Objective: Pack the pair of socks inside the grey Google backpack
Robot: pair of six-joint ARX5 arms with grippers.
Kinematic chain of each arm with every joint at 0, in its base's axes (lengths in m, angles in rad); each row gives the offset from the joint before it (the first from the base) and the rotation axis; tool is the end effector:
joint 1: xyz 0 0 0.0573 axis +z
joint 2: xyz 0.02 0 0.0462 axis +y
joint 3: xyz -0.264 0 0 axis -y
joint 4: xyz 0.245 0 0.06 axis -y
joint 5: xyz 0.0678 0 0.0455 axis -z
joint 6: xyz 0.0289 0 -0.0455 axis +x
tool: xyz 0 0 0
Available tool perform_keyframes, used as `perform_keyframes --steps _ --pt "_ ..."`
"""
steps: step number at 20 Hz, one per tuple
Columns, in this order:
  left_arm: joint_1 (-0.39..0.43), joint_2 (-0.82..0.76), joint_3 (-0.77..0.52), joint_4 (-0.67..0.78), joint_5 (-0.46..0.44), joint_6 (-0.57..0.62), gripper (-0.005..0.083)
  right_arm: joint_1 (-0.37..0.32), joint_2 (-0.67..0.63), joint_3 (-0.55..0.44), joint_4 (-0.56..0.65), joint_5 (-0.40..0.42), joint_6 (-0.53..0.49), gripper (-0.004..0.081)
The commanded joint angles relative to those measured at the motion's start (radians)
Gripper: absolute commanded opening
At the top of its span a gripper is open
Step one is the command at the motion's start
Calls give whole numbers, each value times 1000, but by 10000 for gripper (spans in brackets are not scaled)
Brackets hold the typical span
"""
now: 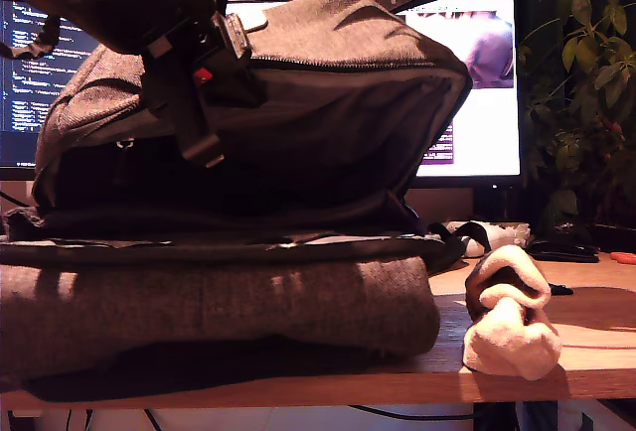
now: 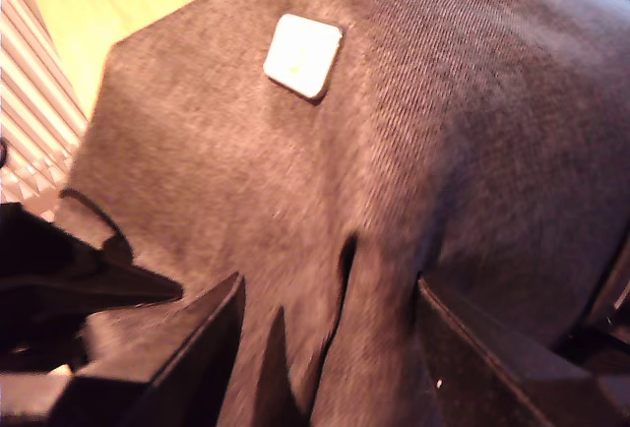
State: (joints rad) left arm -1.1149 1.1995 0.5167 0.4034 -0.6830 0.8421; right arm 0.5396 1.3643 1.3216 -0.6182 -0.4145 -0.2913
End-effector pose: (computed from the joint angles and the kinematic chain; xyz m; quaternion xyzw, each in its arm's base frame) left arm 0.1215 -0.2064 0.2166 0.4948 -0.0076 -0.2291 0.8382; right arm 0.2408 0.1578 0.3535 -0.1420 0.2574 0.4767 0.8284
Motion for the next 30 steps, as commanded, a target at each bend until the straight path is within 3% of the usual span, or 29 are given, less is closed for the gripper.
perform_keyframes --steps 1,7,12,15,20,22,26,30 --pt "7 -9 41 31 -7 4 -25 -11 -59 3 -14 3 38 490" --pt "7 -11 41 31 -11 4 -25 -119 -100 2 -250 10 87 489" --pt "7 -11 41 31 -26 3 -25 -214 -135 -12 -246 22 156 457" --pt "7 -16 42 31 -25 3 -25 -277 -202 -148 -168 69 190 457" --pt "7 -24 42 31 -25 2 -25 -340 -460 -565 169 145 336 455" --pt "7 -24 42 31 -25 2 -25 -339 -538 -663 232 183 468 456" --pt "7 -24 42 31 -25 -4 -25 -330 -520 -679 103 204 628 456" --pt "7 -24 42 31 -24 -4 -25 -322 -407 -678 106 185 752 459"
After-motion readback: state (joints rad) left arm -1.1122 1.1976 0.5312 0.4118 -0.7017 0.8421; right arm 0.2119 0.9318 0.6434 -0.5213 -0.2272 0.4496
